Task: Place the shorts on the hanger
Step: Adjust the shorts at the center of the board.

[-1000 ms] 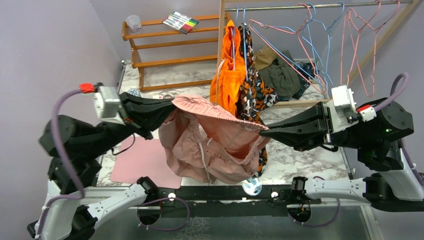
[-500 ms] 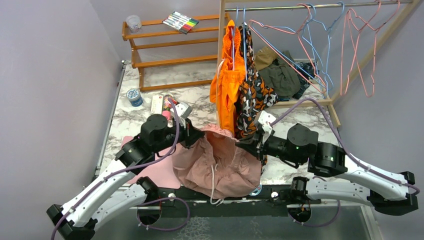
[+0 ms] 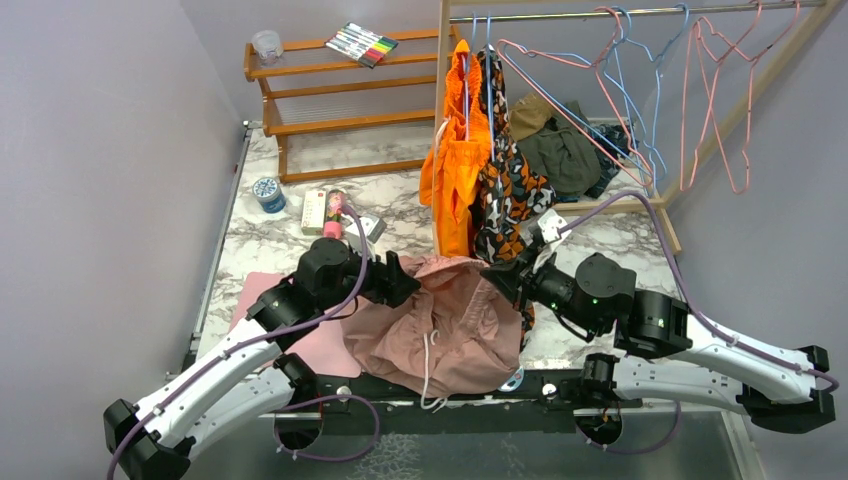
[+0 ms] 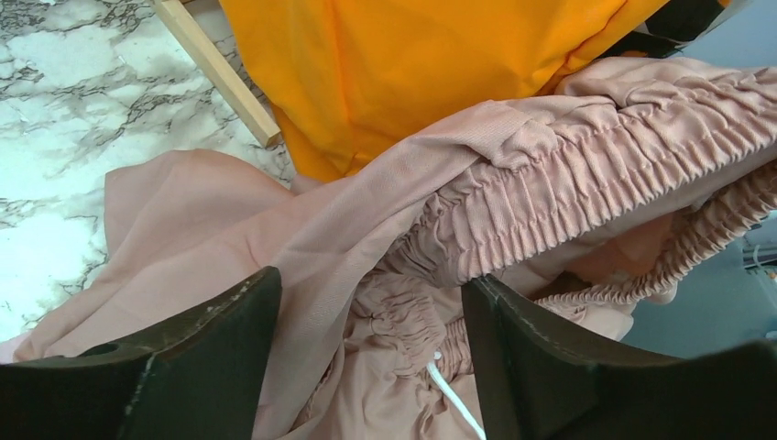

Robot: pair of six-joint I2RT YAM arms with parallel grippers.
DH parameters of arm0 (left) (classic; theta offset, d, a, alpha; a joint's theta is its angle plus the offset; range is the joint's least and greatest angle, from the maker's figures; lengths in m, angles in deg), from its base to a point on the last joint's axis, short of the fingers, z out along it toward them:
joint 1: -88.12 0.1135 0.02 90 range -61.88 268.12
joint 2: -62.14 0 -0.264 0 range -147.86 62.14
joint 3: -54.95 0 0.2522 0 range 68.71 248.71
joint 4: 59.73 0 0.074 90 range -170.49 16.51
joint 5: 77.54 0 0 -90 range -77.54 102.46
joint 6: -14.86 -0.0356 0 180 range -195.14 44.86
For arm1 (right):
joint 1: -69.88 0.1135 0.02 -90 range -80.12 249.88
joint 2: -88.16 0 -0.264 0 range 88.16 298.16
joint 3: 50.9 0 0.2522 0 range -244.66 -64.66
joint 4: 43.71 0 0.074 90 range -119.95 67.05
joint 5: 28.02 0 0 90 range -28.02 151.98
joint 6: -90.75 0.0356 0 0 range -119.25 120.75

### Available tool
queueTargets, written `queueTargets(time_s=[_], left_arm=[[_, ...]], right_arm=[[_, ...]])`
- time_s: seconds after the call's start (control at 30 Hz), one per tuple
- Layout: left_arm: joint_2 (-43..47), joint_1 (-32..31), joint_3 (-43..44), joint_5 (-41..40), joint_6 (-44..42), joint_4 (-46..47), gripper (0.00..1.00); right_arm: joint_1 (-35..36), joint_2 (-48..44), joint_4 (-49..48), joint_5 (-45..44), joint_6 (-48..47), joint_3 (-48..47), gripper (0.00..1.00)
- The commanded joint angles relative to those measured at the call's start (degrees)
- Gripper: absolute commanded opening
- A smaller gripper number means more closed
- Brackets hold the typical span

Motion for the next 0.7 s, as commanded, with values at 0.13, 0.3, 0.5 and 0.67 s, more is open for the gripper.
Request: queueTargets(time_s=[0.13,0.3,0.5,0.67], left_arm=[[-0.19,0.18,3.24,-1.41,1.26,-3.57,0.76],[-0.18,0.18,6.86,-0.76,0.33,-8.11,0.74],[1.41,0.18,14.53,-6.95,-4.36,-17.85,0.74],[-1.12,0.18,14.8,-0.97,-3.06,-19.89,0.6]], right_arm=[[0.1,0.59,-1.48,-7.63,5.98,1.09,0.01],[0.1,1.88,-1.67,-7.63,6.75,1.13,0.01],[0.12,2.46,-1.39,-9.67,7.0,0.76,0.01],[0.1,2.61,-1.92,-10.3,7.05,1.03,0.01]])
